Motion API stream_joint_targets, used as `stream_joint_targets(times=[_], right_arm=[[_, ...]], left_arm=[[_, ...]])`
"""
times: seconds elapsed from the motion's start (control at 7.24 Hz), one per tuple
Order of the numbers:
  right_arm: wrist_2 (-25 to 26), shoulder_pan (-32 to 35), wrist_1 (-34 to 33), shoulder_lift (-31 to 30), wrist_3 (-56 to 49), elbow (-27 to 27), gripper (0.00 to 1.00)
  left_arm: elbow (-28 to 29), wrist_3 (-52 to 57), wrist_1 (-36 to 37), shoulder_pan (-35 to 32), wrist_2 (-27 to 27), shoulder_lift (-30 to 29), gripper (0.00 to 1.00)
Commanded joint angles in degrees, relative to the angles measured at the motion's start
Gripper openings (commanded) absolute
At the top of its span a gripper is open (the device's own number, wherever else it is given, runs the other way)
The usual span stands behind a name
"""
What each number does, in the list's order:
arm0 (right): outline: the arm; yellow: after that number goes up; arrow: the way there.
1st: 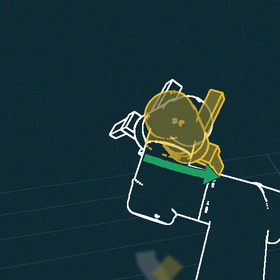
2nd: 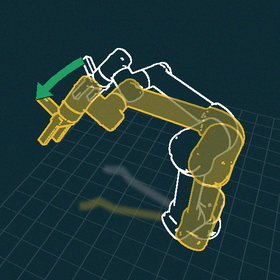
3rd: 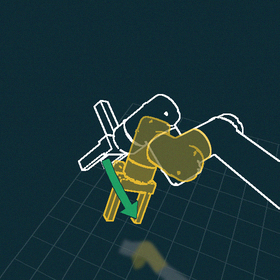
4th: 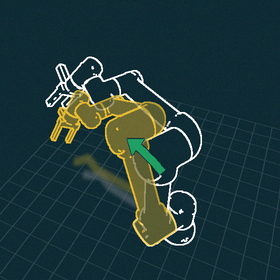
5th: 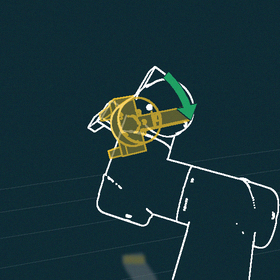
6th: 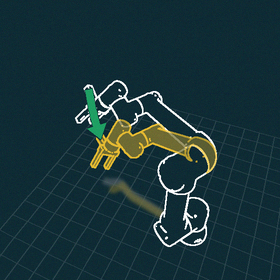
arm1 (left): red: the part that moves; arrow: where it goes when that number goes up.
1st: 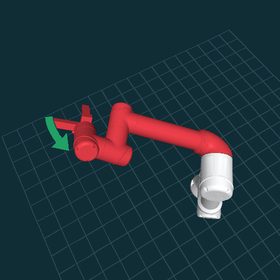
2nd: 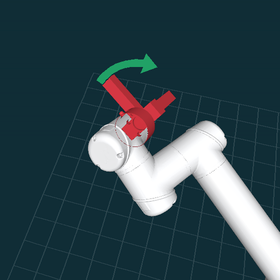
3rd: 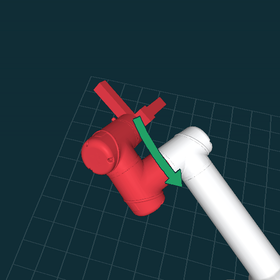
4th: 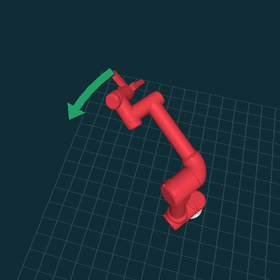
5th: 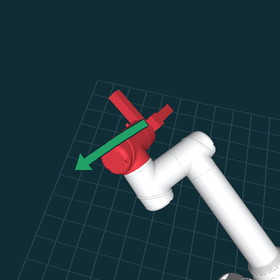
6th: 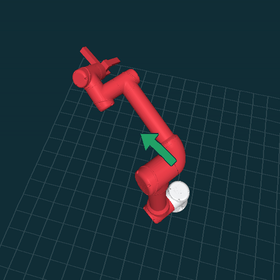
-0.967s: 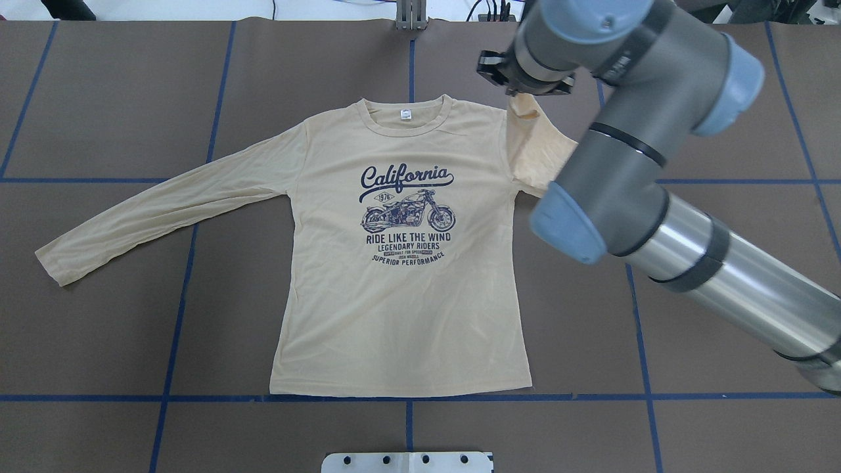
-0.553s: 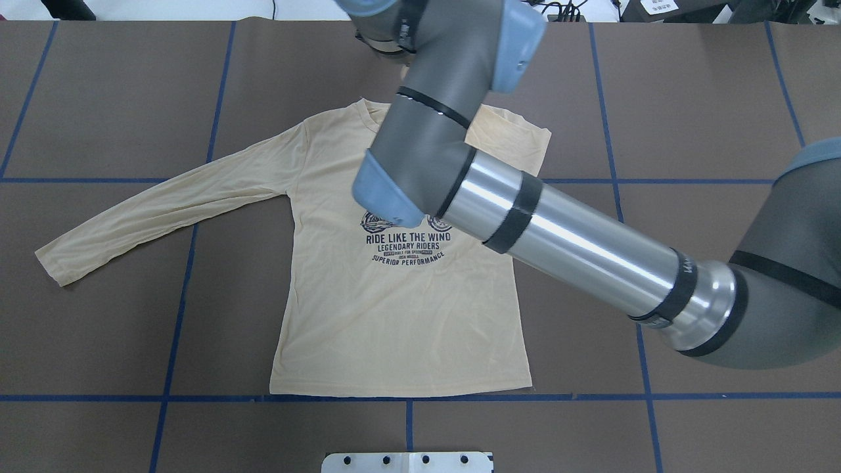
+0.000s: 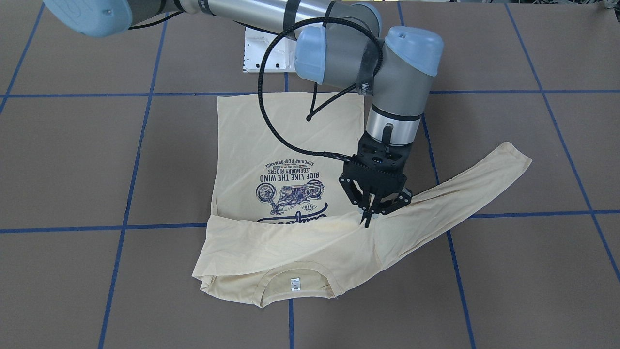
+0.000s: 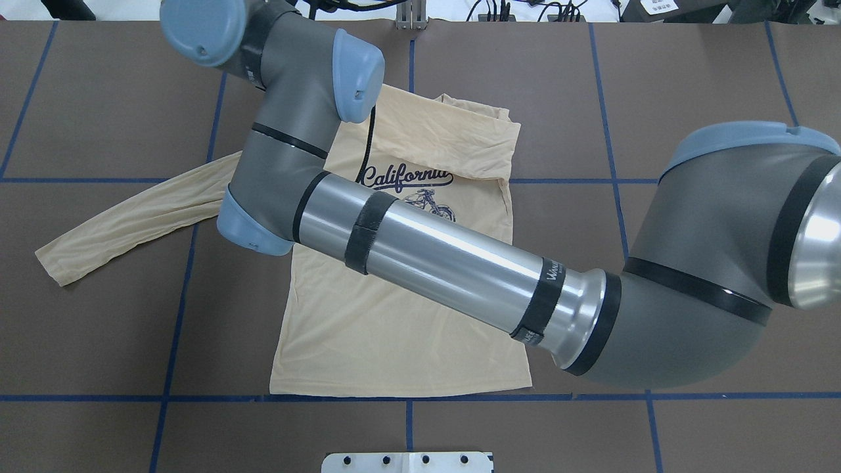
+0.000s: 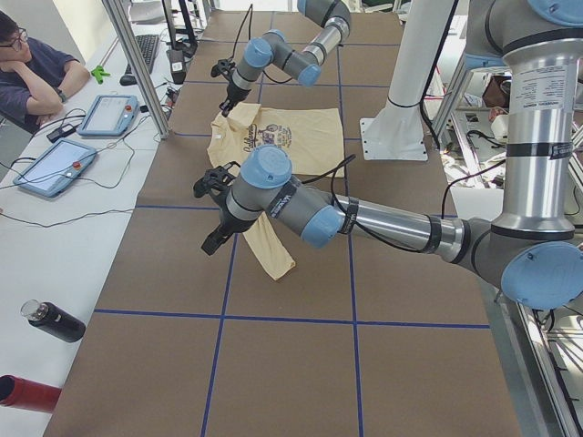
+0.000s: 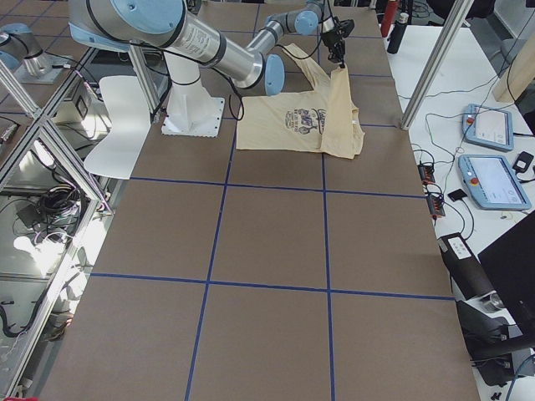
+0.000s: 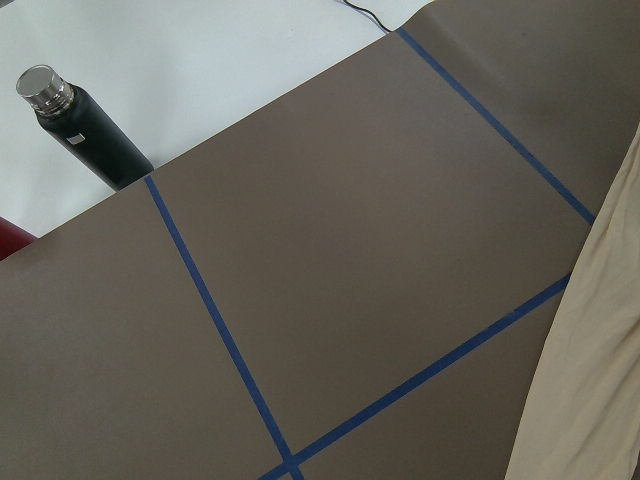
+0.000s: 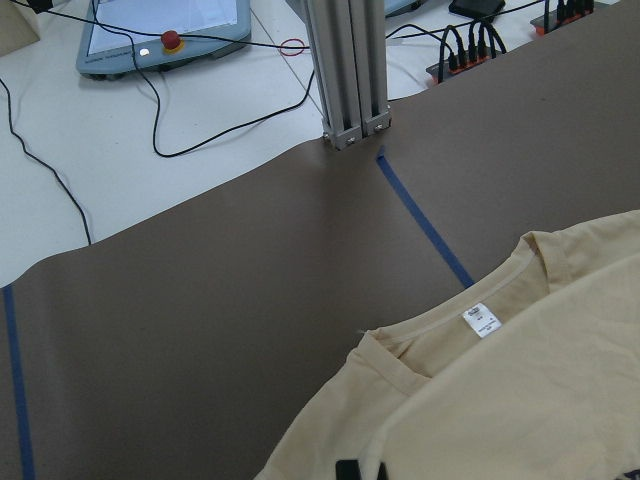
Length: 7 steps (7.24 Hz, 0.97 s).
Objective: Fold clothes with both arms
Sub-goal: 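Lay the sleeve down on the shirt and open the right gripper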
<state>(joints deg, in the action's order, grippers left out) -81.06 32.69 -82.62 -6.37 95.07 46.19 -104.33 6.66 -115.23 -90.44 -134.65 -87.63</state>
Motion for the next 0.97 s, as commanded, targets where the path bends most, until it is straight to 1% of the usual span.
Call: stream_joint_targets(times=[0.0,0.28,0.41,0.55,0.69,0.83], right_arm=[[0.03,-0.43,2.82,4.77,2.66,-3.39,0.85],[-0.58,-0.35,2.73,6.11,2.15,-3.39,0.98],[-4.33,-0.08,1.68,6.02,-0.64,-3.04,0.99],[-5.93,0.44,-4.16,4.02,-2.15,0.62,0.99],[-8.82,1.32,-10.48,-2.79,-5.82,11.79,0.99],[-11.90,2.72,-14.98,-9.29,-9.60,21.82,0.99]], left_arm=[[0.00,0.20,0.00,0.00,0.00,0.01,1.00],[-0.08,0.20,0.00,0.00,-0.08,0.27,1.00],[0.00,-0.15,0.00,0.00,-0.08,0.27,1.00],[-0.08,-0.50,0.00,0.00,-0.08,0.01,1.00],[-0.61,-0.59,-1.65,0.17,0.00,-0.34,1.00],[-0.09,-0.77,-5.76,0.61,-0.08,0.18,1.00]])
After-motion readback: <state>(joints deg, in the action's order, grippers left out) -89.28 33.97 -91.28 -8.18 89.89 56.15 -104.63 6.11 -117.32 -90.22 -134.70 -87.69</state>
